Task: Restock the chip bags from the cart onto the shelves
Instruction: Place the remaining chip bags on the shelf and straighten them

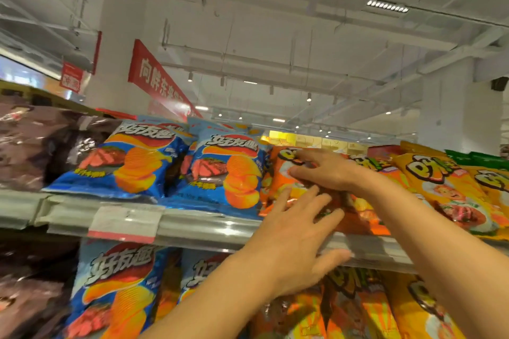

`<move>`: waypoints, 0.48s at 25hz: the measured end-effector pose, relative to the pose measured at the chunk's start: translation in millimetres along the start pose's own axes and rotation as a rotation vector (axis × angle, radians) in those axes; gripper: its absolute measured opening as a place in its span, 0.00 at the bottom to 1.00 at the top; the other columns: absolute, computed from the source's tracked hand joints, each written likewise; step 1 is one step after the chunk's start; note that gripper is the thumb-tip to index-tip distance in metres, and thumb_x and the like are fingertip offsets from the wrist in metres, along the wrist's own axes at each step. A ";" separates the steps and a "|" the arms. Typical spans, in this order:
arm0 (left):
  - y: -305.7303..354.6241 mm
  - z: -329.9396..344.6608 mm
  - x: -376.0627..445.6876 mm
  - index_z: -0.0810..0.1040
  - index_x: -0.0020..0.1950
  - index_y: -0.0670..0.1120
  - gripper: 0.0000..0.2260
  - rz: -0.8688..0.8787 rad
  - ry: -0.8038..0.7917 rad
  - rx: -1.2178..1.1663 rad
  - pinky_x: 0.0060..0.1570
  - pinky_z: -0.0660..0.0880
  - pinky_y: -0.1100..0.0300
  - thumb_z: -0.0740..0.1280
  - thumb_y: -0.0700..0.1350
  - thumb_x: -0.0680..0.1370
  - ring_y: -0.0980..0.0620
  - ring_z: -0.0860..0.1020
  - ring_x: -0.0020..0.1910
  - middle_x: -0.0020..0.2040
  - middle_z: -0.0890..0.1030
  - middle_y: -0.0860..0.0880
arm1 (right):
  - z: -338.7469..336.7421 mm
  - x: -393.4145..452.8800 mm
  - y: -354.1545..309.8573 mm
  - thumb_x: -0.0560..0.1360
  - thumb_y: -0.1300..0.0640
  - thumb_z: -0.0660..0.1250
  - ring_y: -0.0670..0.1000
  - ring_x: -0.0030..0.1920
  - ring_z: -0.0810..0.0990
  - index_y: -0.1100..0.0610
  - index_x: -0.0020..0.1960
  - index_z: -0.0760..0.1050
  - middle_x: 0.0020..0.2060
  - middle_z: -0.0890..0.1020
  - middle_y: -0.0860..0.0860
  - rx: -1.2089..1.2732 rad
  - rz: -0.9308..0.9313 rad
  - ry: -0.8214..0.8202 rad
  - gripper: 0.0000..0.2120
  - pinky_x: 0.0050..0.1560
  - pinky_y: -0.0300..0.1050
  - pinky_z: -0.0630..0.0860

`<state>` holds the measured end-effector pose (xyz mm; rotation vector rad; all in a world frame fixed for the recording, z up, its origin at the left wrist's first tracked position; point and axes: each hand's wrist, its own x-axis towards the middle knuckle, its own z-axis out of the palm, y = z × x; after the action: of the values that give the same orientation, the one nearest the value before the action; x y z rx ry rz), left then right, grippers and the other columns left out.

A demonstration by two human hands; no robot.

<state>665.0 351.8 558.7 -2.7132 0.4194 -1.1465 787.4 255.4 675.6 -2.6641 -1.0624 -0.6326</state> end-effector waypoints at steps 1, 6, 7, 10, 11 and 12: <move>-11.0 -5.6 -14.3 0.67 0.77 0.51 0.28 -0.013 0.078 -0.036 0.78 0.46 0.39 0.52 0.63 0.81 0.46 0.55 0.81 0.78 0.65 0.47 | -1.1 -2.0 -8.3 0.79 0.39 0.63 0.58 0.75 0.66 0.50 0.78 0.63 0.76 0.67 0.57 0.035 -0.021 0.102 0.31 0.74 0.53 0.63; -82.1 -39.9 -65.9 0.63 0.80 0.52 0.35 -0.363 0.142 0.204 0.78 0.46 0.39 0.42 0.67 0.78 0.47 0.51 0.82 0.81 0.61 0.50 | 9.3 14.3 -89.3 0.81 0.48 0.64 0.57 0.73 0.68 0.55 0.76 0.67 0.73 0.72 0.56 0.168 -0.403 0.292 0.26 0.72 0.48 0.64; -89.9 -37.8 -71.4 0.56 0.82 0.53 0.38 -0.388 0.072 0.231 0.78 0.41 0.41 0.38 0.68 0.76 0.48 0.45 0.82 0.83 0.54 0.51 | 12.9 23.7 -106.2 0.81 0.47 0.62 0.56 0.75 0.66 0.54 0.77 0.65 0.75 0.70 0.56 0.147 -0.409 0.243 0.26 0.74 0.49 0.61; -94.3 -22.0 -80.4 0.46 0.83 0.52 0.39 -0.367 -0.012 0.166 0.78 0.43 0.44 0.36 0.69 0.76 0.47 0.37 0.81 0.84 0.43 0.49 | 30.1 49.2 -131.7 0.79 0.35 0.57 0.55 0.80 0.55 0.43 0.79 0.57 0.80 0.58 0.51 -0.010 -0.271 0.114 0.31 0.78 0.58 0.55; -95.0 -18.2 -82.2 0.46 0.83 0.52 0.39 -0.362 -0.014 0.154 0.78 0.46 0.43 0.37 0.70 0.76 0.46 0.38 0.81 0.84 0.44 0.48 | 37.0 54.6 -134.3 0.77 0.32 0.55 0.55 0.81 0.52 0.39 0.79 0.54 0.81 0.54 0.48 -0.056 -0.236 0.100 0.33 0.77 0.61 0.53; -96.6 -15.6 -83.1 0.46 0.83 0.51 0.39 -0.363 -0.010 0.148 0.78 0.47 0.43 0.37 0.70 0.76 0.44 0.39 0.82 0.84 0.45 0.46 | 42.8 57.9 -135.7 0.76 0.29 0.54 0.55 0.81 0.50 0.36 0.79 0.52 0.81 0.52 0.46 -0.077 -0.220 0.104 0.34 0.77 0.64 0.51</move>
<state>616.9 469.1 538.4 -2.7294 -0.1633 -1.1891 744.4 402.6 668.3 -2.5654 -1.3380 -0.8600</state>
